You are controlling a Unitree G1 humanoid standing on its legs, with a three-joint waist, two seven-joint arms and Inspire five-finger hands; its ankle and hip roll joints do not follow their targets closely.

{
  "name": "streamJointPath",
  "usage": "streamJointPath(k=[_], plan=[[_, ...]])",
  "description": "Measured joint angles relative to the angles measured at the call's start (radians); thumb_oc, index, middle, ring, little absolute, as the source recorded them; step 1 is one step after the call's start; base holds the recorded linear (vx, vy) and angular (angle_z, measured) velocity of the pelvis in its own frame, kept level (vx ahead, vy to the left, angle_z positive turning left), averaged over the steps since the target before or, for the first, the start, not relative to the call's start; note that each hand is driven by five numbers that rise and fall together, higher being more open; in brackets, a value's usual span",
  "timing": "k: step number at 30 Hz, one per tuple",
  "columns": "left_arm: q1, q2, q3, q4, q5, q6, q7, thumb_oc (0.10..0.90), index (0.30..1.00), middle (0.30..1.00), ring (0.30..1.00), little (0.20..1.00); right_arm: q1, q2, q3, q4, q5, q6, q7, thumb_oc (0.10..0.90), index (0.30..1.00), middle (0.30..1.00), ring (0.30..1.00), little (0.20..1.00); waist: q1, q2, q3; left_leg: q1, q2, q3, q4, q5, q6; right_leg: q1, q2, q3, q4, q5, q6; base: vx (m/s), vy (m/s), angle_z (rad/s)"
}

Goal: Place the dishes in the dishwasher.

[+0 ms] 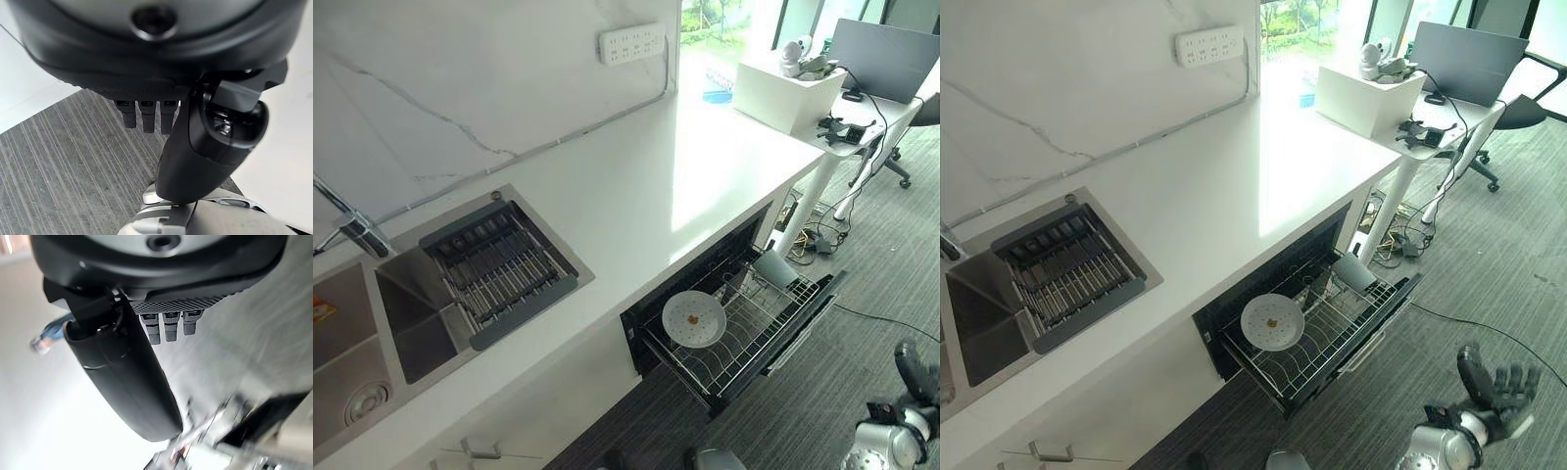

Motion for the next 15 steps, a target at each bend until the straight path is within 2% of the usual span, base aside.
streamJointPath(k=[4,7,8,11,15], plan=[[-0.035,0.001,-0.029,0.020,-0.003,0.015,-0.001,0.800,0.900,0.900,0.900,0.900,-0.019,0.003,0.038,0.168,0.074,0.080,0.073,0.800,0.900,0.900,0.900,0.900,0.010,0.008,0.006,-0.003,-0.003,-0.023,-0.006,-0.001,-0.003,0.001,-0.004,-0.018,0.014,-0.008,-0.006,-0.02,-0.007,0.18],[-0.051,-0.009,-0.030,0.049,-0.007,0.018,-0.011,0.800,0.900,0.900,0.900,0.900,-0.056,0.017,0.112,0.282,0.093,0.141,0.147,0.800,0.900,0.900,0.900,0.900,0.023,0.021,0.011,-0.005,-0.004,-0.023,-0.016,0.000,-0.004,-0.002,-0.007,-0.025,0.022,-0.009,-0.009,-0.01,-0.009,0.06],[-0.064,-0.008,-0.031,0.059,-0.034,0.019,-0.009,0.800,0.900,0.900,0.900,0.900,-0.084,0.034,0.151,0.340,0.100,0.182,0.178,0.800,0.900,0.900,0.900,0.900,0.035,0.021,0.011,-0.002,-0.005,-0.024,-0.017,0.000,-0.004,-0.004,-0.008,-0.031,0.022,-0.013,-0.016,0.00,0.002,0.14],[-0.067,-0.008,-0.031,0.068,-0.042,0.019,-0.009,0.800,0.900,0.900,0.900,0.900,-0.086,0.046,0.185,0.341,0.109,0.255,0.247,0.800,0.900,0.900,0.900,0.900,0.041,0.021,0.011,-0.004,-0.005,-0.025,-0.017,0.001,-0.003,0.000,-0.015,-0.047,0.022,-0.019,-0.020,0.00,0.007,0.19],[-0.071,-0.007,-0.030,0.085,-0.041,0.018,-0.008,0.800,0.900,0.900,0.900,0.900,-0.108,0.043,0.204,0.389,0.107,0.326,0.312,0.800,0.900,0.900,0.900,0.900,0.060,0.012,0.015,-0.002,-0.010,-0.044,-0.010,0.009,0.000,0.017,-0.024,-0.071,0.022,-0.028,-0.005,0.03,-0.007,0.17]])
